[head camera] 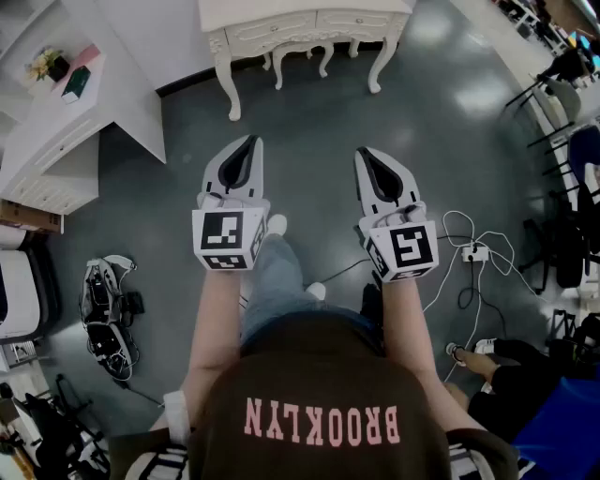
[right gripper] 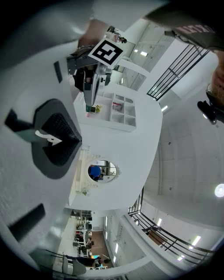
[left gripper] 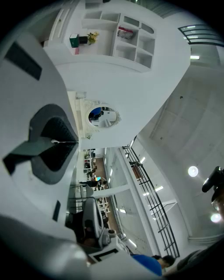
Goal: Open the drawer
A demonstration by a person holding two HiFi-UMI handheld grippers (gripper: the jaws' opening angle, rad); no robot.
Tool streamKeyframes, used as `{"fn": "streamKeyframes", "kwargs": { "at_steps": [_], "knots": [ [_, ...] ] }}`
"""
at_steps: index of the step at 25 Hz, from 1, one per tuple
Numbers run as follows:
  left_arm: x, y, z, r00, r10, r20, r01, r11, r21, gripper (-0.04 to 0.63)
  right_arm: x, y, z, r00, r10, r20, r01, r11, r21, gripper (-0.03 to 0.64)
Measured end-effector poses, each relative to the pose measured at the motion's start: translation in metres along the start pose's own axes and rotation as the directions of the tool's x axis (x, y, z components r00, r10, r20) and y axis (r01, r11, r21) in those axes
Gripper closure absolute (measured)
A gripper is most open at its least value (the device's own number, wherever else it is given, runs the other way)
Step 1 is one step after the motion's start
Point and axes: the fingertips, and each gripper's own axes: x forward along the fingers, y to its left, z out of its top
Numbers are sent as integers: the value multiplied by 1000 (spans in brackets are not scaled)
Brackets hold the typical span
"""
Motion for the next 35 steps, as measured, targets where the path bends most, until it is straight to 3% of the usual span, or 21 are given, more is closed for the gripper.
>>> {"fn": "streamKeyframes", "kwargs": {
  "at_steps": [10,26,35],
  "knots": [
    [43,63,-12,1000,-1,-6,1,999,-33,589,69,5,-9,1000,-10,-26,10,1000,-6,621],
    [201,182,-38,995,-85,-57,81,994,-74,589,266,-35,-29,994,-60,-88,62,998,11,620],
    [248,235,-53,995,-52,-81,43,994,-103,589,323,-52,-44,989,-65,-134,65,998,-1,620]
  ]
}}
